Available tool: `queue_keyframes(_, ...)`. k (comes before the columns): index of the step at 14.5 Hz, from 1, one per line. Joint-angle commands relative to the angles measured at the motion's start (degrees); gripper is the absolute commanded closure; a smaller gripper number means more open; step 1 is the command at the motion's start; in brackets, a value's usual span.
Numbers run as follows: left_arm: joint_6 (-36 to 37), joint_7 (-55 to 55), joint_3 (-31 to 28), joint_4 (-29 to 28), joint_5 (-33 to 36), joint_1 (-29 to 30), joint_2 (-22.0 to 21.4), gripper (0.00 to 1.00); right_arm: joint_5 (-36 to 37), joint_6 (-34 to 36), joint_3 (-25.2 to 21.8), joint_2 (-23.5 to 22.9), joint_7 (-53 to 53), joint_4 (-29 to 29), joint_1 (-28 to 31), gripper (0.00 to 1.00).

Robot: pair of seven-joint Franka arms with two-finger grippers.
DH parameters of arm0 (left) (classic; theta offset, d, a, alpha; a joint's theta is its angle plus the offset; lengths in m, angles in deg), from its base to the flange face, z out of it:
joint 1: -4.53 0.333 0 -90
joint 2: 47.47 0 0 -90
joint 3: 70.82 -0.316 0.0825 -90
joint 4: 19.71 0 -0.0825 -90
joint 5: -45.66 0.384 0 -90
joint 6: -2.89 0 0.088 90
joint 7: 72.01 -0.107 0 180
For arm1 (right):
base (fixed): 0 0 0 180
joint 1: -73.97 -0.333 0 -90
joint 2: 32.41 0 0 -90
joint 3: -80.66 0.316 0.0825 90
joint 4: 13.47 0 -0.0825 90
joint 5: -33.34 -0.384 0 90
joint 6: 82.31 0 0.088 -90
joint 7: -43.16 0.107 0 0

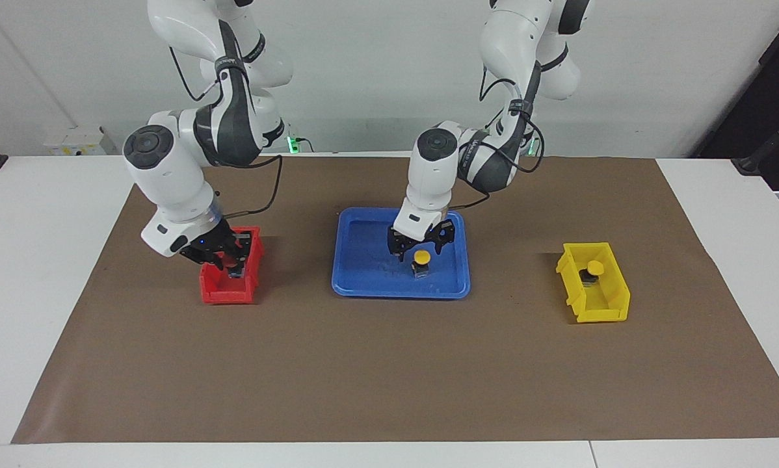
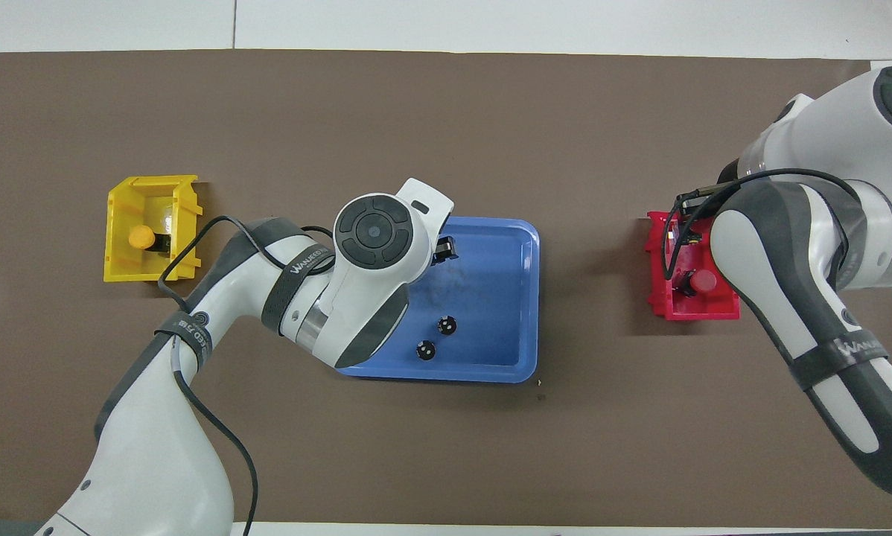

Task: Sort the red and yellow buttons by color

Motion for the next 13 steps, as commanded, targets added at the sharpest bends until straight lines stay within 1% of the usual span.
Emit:
queue_keyframes(1, -0.4, 4.8, -0.9, -0.2, 1.6, -1.0, -0.5, 0.99, -0.9, -5.4, 0.9, 3.9, -3.4, -7.0, 1.9, 0.72)
queue_keyframes(4, 0.9, 4.9, -1.1, 0.9, 1.6, -0.9, -0.6, 0.99, -0.9, -11.7, 0.9, 5.5, -4.4, -12.9, 2.5, 0.72)
queue_keyframes(5, 2.7, 4.7, -1.4, 2.0, 1.6, -0.3, -1.3, 0.99, -0.9, -12.9, 0.9, 5.7, -4.4, -13.7, 2.4, 0.72)
queue_keyframes(6, 7.0, 3.9, -1.6, 4.1, 1.7, 0.6, -3.1, 0.99, -0.9, -14.0, 0.9, 5.6, -4.4, -14.2, 2.4, 0.72)
queue_keyframes(8, 16.4, -1.3, -1.6, 8.9, 1.4, 4.8, -6.2, 0.99, -0.9, -17.2, 0.9, 4.8, -4.4, -15.5, 2.1, 0.72)
queue_keyframes(9, 19.9, -5.4, -1.6, 10.1, 1.1, 7.7, -7.6, 0.99, -0.9, -18.4, 0.9, 4.0, -4.4, -15.9, 2.0, 0.72)
queue_keyframes(10, 22.2, -11.8, -1.6, 10.3, 0.7, 11.7, -8.6, 0.99, -0.9, -19.7, 0.9, 3.1, -4.4, -16.1, 2.0, 0.69)
queue_keyframes(11, 22.6, -18.6, -1.6, 9.8, -0.3, 16.1, -9.6, 0.99, -0.9, -20.6, 0.9, 3.0, -4.4, -16.3, 1.9, 0.67)
queue_keyframes(12, 22.7, -26.1, -1.6, 9.7, -2.3, 20.8, -9.7, 0.99, -0.9, -19.7, 0.9, 3.0, -4.4, -16.0, 2.0, 0.6)
queue_keyframes(13, 22.2, -34.4, -1.6, 9.6, -4.9, 25.5, -9.6, 0.99, -0.9, -18.3, 0.9, 3.0, -4.5, -15.5, 2.2, 0.4)
